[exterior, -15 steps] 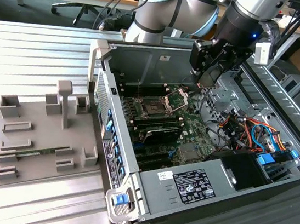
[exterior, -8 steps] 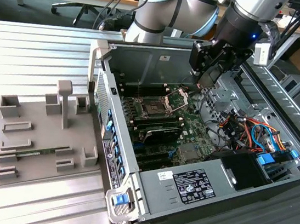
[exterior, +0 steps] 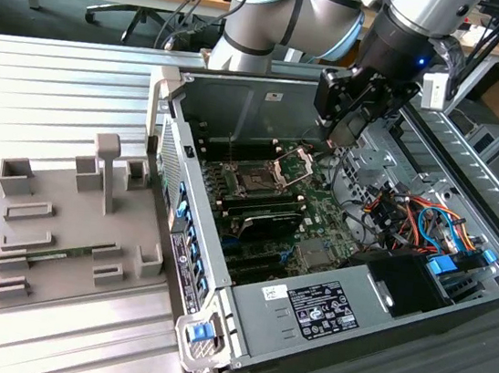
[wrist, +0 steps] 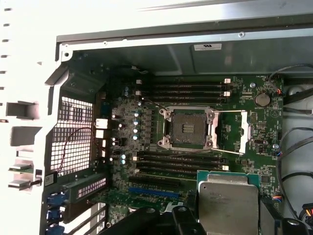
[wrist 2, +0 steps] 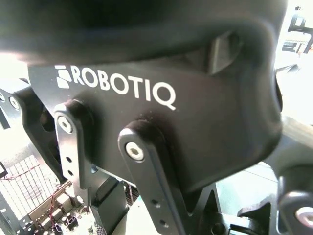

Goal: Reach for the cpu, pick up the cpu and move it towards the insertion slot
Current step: 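Pick up the cpu and move it towards the insertion slot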

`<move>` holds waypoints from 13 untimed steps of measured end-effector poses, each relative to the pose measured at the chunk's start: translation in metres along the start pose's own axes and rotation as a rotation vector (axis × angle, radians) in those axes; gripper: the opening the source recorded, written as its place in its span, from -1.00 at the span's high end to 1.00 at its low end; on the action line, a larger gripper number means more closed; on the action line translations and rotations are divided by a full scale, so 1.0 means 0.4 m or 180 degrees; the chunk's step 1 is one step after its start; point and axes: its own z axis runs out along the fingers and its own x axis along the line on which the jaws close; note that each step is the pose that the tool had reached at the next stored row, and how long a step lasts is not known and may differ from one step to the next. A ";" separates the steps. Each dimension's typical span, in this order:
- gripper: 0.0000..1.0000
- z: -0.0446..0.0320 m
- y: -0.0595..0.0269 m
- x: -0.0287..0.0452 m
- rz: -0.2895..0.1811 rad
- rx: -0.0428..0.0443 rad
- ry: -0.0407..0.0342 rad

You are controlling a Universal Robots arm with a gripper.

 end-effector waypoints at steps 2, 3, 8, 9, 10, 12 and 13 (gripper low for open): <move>-0.10 0.001 0.000 0.000 0.0000 0.0000 0.0000; -0.10 0.002 0.000 0.000 0.0000 0.0000 0.0000; -0.10 0.007 0.000 0.000 0.0000 0.0000 0.0000; -0.10 0.007 0.000 0.000 0.0000 0.0000 0.0000; -0.10 0.008 0.000 0.000 0.0000 0.0000 0.0000; -0.10 0.009 0.000 0.000 0.0000 0.0000 0.0000; -0.10 0.009 0.000 0.000 0.0000 0.0000 0.0000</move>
